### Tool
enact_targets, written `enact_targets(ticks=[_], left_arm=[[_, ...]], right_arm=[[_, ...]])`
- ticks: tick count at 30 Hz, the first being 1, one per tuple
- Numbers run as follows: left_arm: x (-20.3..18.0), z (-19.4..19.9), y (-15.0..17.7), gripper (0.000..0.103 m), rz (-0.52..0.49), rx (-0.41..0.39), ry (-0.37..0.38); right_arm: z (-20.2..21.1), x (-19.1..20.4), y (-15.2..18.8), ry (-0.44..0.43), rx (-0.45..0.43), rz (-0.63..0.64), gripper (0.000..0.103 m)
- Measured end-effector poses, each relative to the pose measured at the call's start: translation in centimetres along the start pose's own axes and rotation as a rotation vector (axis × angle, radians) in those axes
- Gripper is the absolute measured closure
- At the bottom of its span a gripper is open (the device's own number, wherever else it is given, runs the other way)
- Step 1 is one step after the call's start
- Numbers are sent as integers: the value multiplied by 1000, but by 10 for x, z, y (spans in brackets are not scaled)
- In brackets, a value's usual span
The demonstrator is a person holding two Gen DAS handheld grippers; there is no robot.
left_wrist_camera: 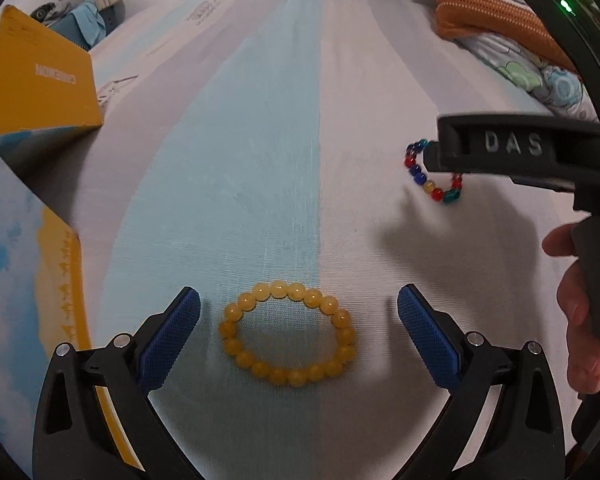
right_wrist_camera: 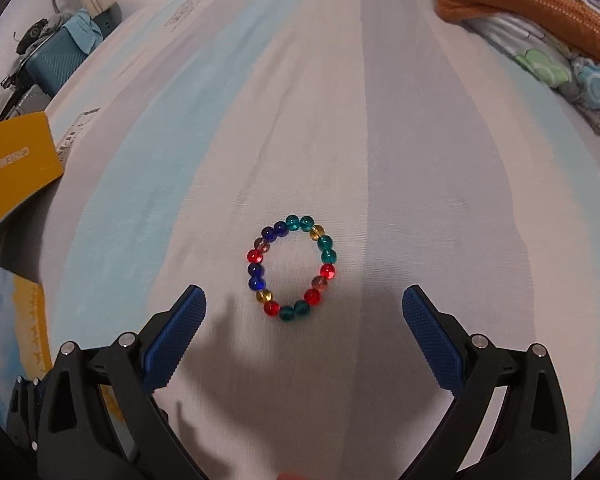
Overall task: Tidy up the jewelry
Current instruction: 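Move both tools back to the yellow and multicolour bead bracelets, then grasp the yellow bead bracelet with the left tool while the right tool grasps the multicolour one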
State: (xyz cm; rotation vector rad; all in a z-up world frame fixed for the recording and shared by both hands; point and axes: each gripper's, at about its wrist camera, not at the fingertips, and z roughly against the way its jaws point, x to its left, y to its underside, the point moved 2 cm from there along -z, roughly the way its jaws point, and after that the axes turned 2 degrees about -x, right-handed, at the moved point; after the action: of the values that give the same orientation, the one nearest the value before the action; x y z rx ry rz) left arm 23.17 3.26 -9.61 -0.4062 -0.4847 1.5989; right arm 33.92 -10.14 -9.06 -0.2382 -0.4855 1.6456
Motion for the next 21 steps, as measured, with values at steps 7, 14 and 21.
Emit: enact_targets(ticks=[7, 14, 21], left_arm=[[8, -16, 4, 6, 9, 14, -4], [4, -14, 7, 25, -14, 8, 4], [2, -12, 6, 59, -25, 18, 24]], right_arm=[[-24, 5, 3, 15, 38, -5, 27], [-24, 13, 10, 57, 24, 50, 56], [-21, 16, 10, 77, 16, 69, 80]])
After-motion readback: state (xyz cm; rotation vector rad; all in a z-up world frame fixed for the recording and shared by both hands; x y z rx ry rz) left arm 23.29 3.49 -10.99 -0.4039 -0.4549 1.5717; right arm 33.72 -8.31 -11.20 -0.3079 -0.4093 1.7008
